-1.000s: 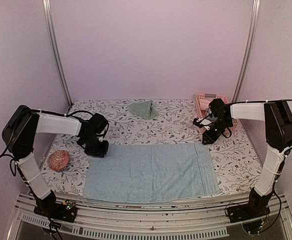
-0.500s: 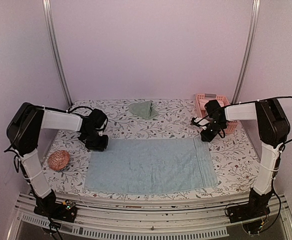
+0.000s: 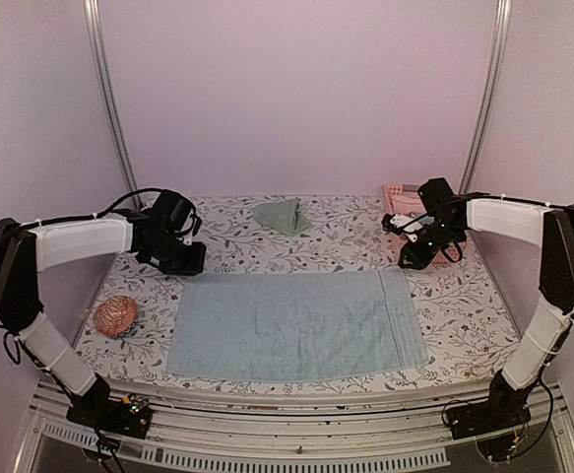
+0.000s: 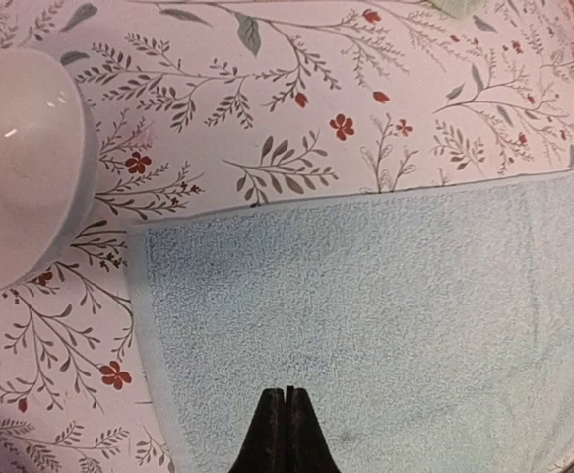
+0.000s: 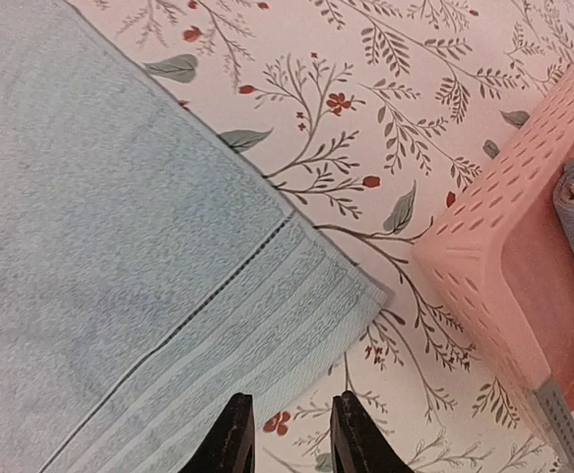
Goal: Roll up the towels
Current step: Smooth out the towel at the center of the board.
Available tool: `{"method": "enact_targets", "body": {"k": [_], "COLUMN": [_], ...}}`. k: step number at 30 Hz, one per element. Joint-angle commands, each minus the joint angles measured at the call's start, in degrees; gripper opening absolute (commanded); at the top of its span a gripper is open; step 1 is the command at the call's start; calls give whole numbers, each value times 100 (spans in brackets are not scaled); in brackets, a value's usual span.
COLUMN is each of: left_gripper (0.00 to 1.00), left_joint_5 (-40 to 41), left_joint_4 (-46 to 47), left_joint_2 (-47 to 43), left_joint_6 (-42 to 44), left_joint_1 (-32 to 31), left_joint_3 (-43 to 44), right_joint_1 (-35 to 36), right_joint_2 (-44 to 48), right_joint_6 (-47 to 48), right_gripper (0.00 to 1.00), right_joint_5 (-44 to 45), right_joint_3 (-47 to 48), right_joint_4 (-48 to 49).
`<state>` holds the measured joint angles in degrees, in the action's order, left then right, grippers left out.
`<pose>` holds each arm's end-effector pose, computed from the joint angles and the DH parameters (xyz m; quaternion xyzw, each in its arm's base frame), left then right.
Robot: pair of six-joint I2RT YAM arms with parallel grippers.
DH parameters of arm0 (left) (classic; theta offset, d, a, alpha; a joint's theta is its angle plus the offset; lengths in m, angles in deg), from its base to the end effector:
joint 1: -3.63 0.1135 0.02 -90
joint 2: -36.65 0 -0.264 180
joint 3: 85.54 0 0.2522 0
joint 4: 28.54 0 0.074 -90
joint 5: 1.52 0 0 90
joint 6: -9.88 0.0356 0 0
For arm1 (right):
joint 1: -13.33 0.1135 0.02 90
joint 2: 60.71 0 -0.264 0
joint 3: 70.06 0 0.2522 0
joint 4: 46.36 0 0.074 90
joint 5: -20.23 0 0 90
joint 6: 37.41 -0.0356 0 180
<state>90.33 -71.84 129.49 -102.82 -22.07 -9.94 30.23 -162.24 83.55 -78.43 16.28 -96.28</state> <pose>0.2959 -0.1411 0.2070 0.0212 0.9668 -0.0900 0.2383 0.3449 0.1104 0.2070 -0.4098 0.8834 0.0469 0.2223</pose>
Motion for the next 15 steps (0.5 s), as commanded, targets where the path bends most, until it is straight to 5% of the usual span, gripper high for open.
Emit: {"method": "enact_targets", "body": {"k": [1,6,15], "left_gripper": [0,0,0], "left_joint_5": [-522,-540,-424], "left_joint_4": [-132,-62,202], "left_joint_2": [-569,-1026,-1404], "left_joint_6": [-66,-177,-170], "left_joint_1": [-35,-201,-228], "left_joint_3": [-326,-716,-1352], "right_joint_1": [23,144,576], "right_joint_2": [1034,1723,1617], "right_joint_6": [432,1310,1637], "right_gripper": [28,25,20], "right_joint_5": [-847,-863,-619], "right_joint_3": [-567,-1661,-2846], "right_joint_4": [-1209,-1605,-1254]}}
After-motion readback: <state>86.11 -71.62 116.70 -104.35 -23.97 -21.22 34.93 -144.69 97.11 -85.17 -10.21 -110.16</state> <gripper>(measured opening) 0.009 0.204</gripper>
